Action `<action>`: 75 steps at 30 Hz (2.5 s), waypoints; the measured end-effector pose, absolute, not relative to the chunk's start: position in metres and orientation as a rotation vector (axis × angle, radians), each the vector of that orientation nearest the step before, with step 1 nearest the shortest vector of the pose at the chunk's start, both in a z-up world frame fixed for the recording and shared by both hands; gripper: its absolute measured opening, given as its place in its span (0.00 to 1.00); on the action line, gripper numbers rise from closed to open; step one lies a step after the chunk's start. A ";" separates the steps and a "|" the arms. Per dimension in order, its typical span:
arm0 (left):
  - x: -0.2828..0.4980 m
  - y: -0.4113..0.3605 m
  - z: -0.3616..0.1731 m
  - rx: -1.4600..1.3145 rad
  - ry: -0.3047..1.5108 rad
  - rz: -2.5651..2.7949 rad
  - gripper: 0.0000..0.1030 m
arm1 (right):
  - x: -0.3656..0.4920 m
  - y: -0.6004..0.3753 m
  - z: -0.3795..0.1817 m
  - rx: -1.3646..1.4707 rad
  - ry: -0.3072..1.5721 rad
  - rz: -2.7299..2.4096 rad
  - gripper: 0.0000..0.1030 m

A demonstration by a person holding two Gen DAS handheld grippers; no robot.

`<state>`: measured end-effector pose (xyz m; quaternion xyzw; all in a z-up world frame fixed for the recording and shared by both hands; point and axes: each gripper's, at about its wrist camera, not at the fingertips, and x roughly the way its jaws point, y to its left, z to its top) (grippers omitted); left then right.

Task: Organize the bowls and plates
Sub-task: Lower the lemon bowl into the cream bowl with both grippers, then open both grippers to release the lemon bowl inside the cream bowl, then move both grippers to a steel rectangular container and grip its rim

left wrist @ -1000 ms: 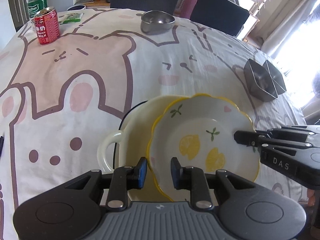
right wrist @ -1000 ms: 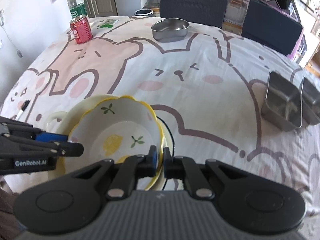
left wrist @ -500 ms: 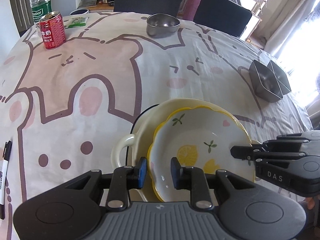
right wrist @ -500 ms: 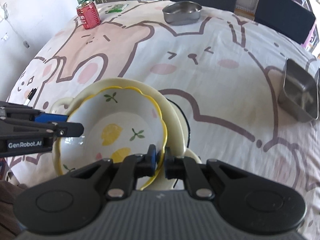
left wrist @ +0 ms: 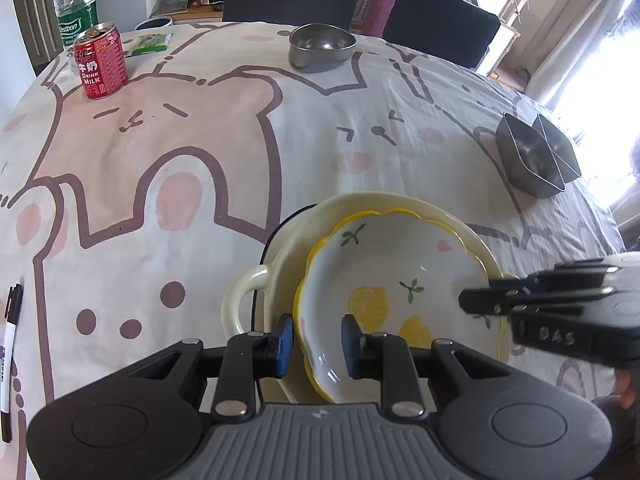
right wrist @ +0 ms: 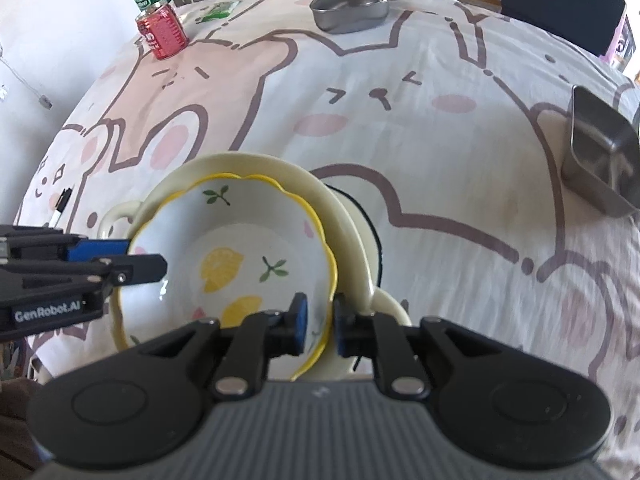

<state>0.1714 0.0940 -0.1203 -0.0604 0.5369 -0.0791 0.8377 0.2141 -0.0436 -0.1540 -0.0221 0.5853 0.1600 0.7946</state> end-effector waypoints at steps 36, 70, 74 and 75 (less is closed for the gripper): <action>0.151 0.093 -0.099 -0.108 1.094 -0.188 0.57 | 0.187 -0.051 -0.123 -0.050 1.151 0.418 0.45; 0.257 -0.052 -0.076 -0.107 0.789 -0.315 1.00 | 0.237 -0.291 -0.148 0.613 0.875 -0.348 1.00; 0.271 -0.062 -0.086 -0.094 0.798 -0.338 1.00 | 0.249 -0.298 -0.167 0.777 0.903 -0.388 0.73; 0.273 -0.063 -0.088 -0.090 0.799 -0.341 1.00 | 0.252 -0.297 -0.171 0.809 0.906 -0.379 0.67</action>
